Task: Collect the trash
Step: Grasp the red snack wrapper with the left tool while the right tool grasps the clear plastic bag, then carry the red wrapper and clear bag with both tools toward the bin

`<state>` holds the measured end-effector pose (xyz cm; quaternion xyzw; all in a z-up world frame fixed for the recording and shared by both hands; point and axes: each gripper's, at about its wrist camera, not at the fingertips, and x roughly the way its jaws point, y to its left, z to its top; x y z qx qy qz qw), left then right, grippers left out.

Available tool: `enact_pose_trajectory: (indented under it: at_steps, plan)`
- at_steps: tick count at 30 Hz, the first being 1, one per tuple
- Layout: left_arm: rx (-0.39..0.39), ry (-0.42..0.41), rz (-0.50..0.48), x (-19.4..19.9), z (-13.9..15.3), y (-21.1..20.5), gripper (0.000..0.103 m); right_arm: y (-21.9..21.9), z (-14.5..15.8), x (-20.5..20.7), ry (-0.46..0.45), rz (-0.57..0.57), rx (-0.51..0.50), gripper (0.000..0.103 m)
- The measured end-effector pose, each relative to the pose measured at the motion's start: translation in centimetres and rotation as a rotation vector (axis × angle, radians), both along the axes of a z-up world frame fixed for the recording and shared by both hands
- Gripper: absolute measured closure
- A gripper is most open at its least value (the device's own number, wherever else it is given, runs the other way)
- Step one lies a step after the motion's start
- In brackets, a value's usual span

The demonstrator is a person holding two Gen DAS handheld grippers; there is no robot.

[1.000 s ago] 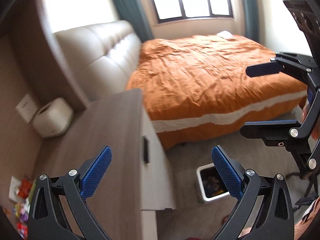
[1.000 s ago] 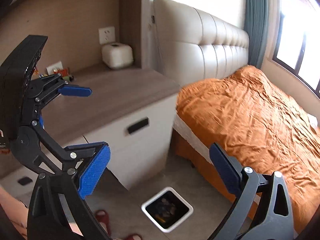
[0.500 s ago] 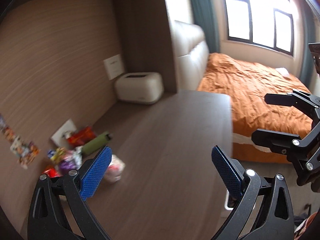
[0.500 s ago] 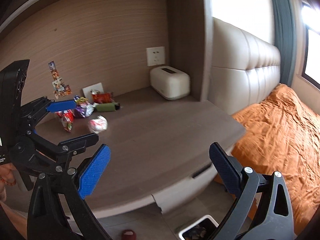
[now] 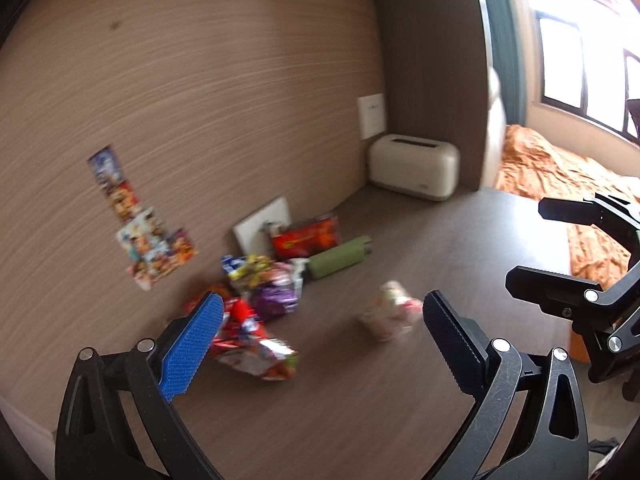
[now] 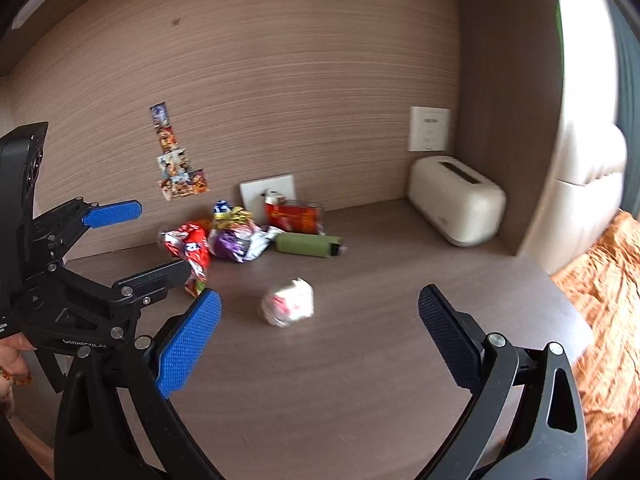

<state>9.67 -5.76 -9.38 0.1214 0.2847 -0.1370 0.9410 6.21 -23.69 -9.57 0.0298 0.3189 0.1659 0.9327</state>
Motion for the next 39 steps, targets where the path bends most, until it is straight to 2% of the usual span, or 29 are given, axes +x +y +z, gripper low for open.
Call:
enact_pose_trajectory:
  at_steps: [7,12,17,23,24,25,26,28,31,35,39]
  plan:
    - [0.001,0.055,0.091,3.0,-1.9,3.1,0.005,3.7,-1.4,3.6,0.037,0.062,-0.021,0.004]
    - [0.007,0.113,0.163,5.7,-4.6,4.3,0.005,5.4,-4.1,6.1,0.092,0.038,-0.079,0.004]
    - [0.008,0.168,0.183,7.9,-7.1,4.5,0.005,6.2,-6.8,7.9,0.168,0.028,-0.102,0.004]
    - [0.012,0.207,0.197,9.7,-8.7,4.5,0.005,6.5,-9.1,9.1,0.218,0.009,-0.129,0.004]
    - [0.009,0.214,0.195,9.9,-8.8,4.6,0.007,6.4,-9.5,9.2,0.227,0.012,-0.125,0.004]
    - [0.005,0.217,0.193,10.0,-8.9,4.6,0.013,6.4,-9.6,9.3,0.229,0.013,-0.124,0.005]
    - [0.009,0.22,0.197,10.1,-9.0,4.7,0.016,6.4,-9.8,9.3,0.23,0.017,-0.126,0.007]
    - [0.007,0.241,0.194,10.4,-9.4,4.7,0.024,6.7,-10.2,9.3,0.24,0.037,-0.136,0.027]
    - [0.014,0.251,0.19,10.4,-9.6,4.5,0.036,6.9,-10.7,9.2,0.252,0.05,-0.147,0.046]
    - [0.028,0.246,0.168,10.0,-9.3,4.0,0.04,6.6,-10.3,8.7,0.244,0.044,-0.139,0.049]
    - [0.034,0.214,0.136,8.8,-7.3,3.4,0.04,6.0,-8.4,7.9,0.203,0.039,-0.131,0.05]
